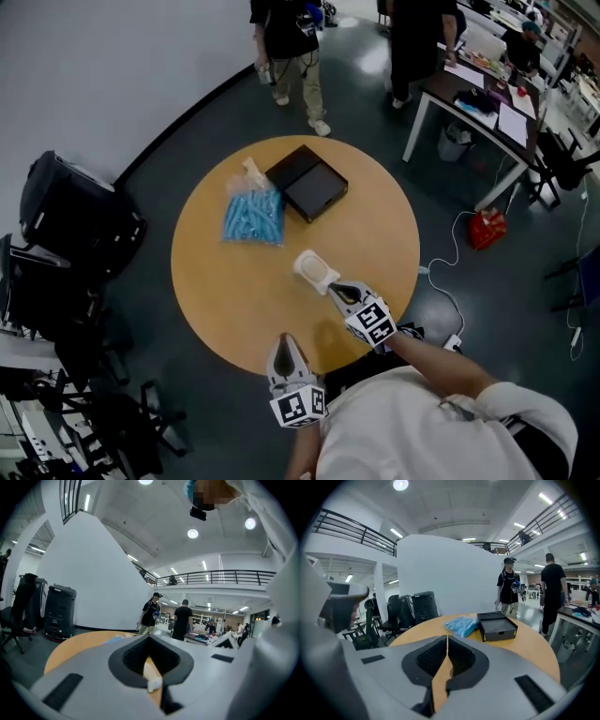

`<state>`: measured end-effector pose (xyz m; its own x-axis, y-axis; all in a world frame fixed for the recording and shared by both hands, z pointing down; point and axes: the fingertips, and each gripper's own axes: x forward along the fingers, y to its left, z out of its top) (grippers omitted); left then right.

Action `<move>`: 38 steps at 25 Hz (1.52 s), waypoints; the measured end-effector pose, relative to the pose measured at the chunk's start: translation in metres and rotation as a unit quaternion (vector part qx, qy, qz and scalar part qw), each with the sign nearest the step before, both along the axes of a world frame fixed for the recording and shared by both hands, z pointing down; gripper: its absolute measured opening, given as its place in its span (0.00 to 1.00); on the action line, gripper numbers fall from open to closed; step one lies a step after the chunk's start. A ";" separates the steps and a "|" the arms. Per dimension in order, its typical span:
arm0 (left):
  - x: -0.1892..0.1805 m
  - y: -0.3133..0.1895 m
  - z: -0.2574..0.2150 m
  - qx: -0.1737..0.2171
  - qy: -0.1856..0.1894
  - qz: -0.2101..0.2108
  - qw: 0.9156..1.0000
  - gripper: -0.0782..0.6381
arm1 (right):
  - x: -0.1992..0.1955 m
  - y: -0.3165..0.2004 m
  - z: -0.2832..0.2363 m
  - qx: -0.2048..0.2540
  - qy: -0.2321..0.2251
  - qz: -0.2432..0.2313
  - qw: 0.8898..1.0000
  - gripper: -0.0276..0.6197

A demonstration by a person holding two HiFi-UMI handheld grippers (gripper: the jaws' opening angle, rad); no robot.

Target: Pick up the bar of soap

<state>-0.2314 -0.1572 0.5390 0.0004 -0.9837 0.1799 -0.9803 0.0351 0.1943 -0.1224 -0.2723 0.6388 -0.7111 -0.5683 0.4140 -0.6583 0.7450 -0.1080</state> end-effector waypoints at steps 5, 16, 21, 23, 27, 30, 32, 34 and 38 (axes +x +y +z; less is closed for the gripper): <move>-0.011 -0.003 0.017 -0.020 0.015 0.004 1.000 0.12 | -0.022 -0.029 0.085 -0.080 0.096 -0.017 0.992 0.36; -0.041 0.002 0.039 -0.049 0.033 -0.014 0.998 0.12 | -0.044 -0.078 0.161 -0.125 0.226 -0.008 0.966 0.46; -0.049 0.004 0.041 -0.053 0.044 -0.025 0.997 0.12 | -0.048 -0.081 0.172 -0.130 0.239 -0.007 0.962 0.46; -0.053 0.004 0.045 -0.054 0.045 -0.024 0.997 0.12 | -0.050 -0.084 0.173 -0.128 0.239 -0.004 0.962 0.46; -0.057 0.003 0.048 -0.054 0.047 -0.024 0.997 0.12 | -0.052 -0.083 0.174 -0.139 0.237 -0.002 0.962 0.45; -0.057 0.003 0.045 -0.053 0.047 -0.026 0.997 0.12 | -0.051 -0.083 0.172 -0.133 0.241 -0.002 0.961 0.44; -0.057 0.003 0.043 -0.052 0.044 -0.026 0.997 0.12 | -0.050 -0.082 0.167 -0.121 0.241 -0.006 0.963 0.44; -0.058 0.004 0.041 -0.049 0.043 -0.028 0.997 0.12 | -0.052 -0.080 0.157 -0.108 0.235 -0.011 0.966 0.44; -0.056 0.006 0.038 -0.046 0.043 -0.032 0.997 0.12 | -0.052 -0.071 0.121 -0.081 0.197 -0.017 0.977 0.44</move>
